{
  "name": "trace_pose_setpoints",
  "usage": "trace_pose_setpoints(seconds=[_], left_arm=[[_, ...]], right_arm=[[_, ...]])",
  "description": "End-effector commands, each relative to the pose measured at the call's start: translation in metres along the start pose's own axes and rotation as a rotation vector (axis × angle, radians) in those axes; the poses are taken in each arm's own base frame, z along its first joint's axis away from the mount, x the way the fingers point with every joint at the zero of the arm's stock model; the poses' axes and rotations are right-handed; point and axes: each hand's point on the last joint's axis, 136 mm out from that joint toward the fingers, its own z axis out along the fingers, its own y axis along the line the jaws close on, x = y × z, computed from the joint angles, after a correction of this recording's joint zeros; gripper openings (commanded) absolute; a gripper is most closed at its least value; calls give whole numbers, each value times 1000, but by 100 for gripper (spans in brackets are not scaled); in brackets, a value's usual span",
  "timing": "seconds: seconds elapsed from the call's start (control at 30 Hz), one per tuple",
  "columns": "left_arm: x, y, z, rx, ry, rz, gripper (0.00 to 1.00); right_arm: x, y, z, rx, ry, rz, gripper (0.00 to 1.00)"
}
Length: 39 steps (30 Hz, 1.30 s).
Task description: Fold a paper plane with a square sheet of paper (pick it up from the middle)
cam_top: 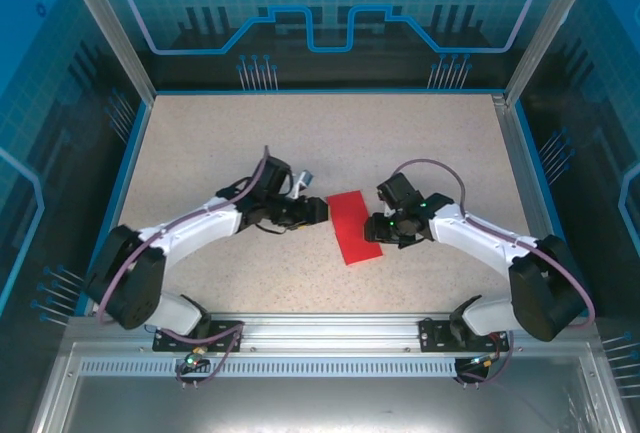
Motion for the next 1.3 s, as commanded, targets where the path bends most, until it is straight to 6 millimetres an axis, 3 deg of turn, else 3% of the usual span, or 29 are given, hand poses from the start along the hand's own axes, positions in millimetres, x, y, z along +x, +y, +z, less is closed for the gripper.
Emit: trace_pose_setpoints(seconds=[0.0,0.27,0.5,0.87,1.27], left_arm=[[-13,-13,23,-11,-29,98,48],[-15,4,76,-113,53,171,32],[-5,18,107,-162,135,187,25],[1,48,114,-267,167,199,20],[4,61,117,-253,162,165,19]], right_arm=[[0,-2,-4,-77,-13,16,51],[5,-18,-4,-146,-18,96,53],[9,-22,3,-199,-3,137,54],[9,-12,18,-274,39,162,54],[26,-3,35,-265,112,145,52]])
